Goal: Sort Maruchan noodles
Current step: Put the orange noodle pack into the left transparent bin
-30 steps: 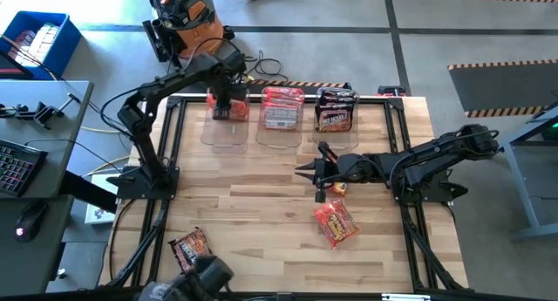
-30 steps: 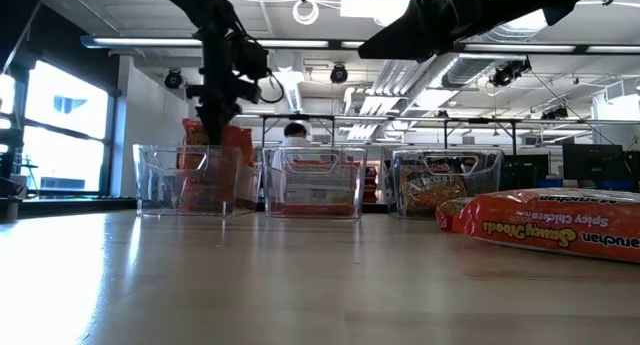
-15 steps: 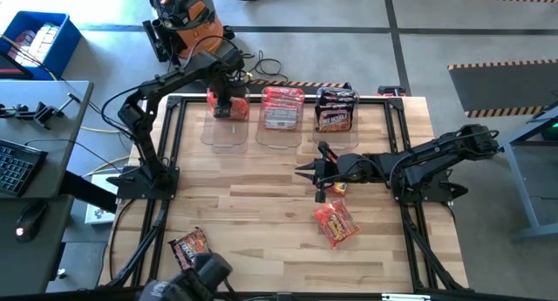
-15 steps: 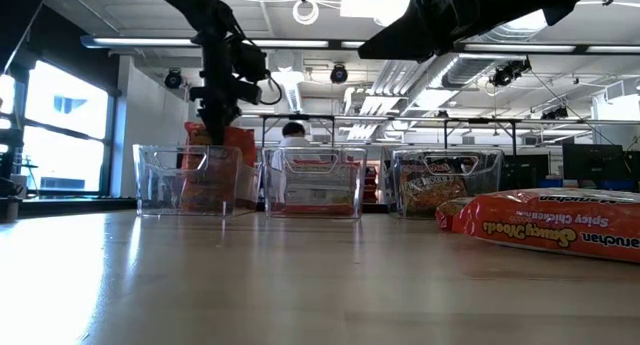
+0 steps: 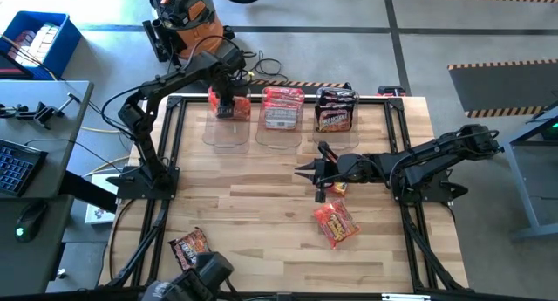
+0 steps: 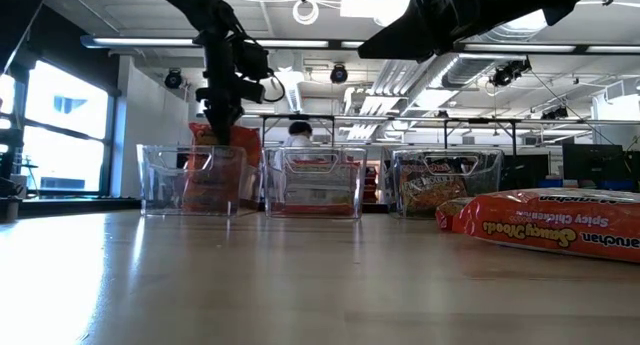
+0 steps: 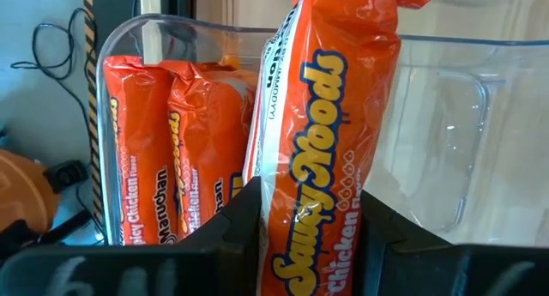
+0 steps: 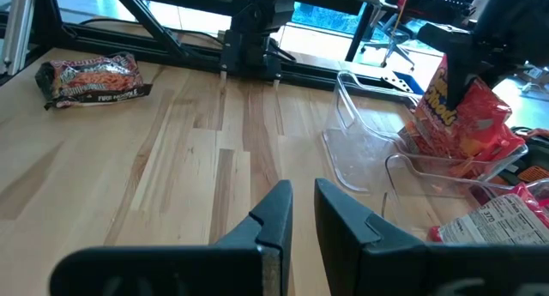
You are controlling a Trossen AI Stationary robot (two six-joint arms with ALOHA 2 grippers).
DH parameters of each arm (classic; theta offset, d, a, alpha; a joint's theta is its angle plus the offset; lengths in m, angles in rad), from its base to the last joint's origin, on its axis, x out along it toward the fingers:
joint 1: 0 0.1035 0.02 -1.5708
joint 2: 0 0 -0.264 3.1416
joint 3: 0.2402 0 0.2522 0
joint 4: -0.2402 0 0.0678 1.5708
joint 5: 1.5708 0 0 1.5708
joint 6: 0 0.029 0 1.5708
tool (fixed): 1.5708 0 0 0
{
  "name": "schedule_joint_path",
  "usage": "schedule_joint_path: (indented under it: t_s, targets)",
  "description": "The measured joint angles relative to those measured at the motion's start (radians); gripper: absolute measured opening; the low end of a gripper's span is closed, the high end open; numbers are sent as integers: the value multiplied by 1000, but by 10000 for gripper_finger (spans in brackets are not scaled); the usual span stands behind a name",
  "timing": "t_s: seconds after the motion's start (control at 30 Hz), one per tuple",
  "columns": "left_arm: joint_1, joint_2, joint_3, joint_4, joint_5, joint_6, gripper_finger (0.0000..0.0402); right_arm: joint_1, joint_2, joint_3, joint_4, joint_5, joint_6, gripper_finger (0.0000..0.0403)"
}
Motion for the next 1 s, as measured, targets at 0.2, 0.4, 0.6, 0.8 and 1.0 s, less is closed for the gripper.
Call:
schedule_joint_path:
  t_s: [0.2,0.4,0.6,0.8,1.0]
  targets:
    - [-2,0,-3,10,25,-10,90,2,0,0,-9,0,2,35]
    - [-9,-2,-124,27,25,-26,90,2,0,0,-10,0,3,35]
    - [-14,-5,-233,153,27,-14,90,2,0,0,-10,-1,2,35]
    - [-19,-33,-240,188,13,-12,90,2,0,0,-10,-1,2,35]
    - [-19,-69,-239,199,-20,-89,114,2,0,0,-10,-8,2,35]
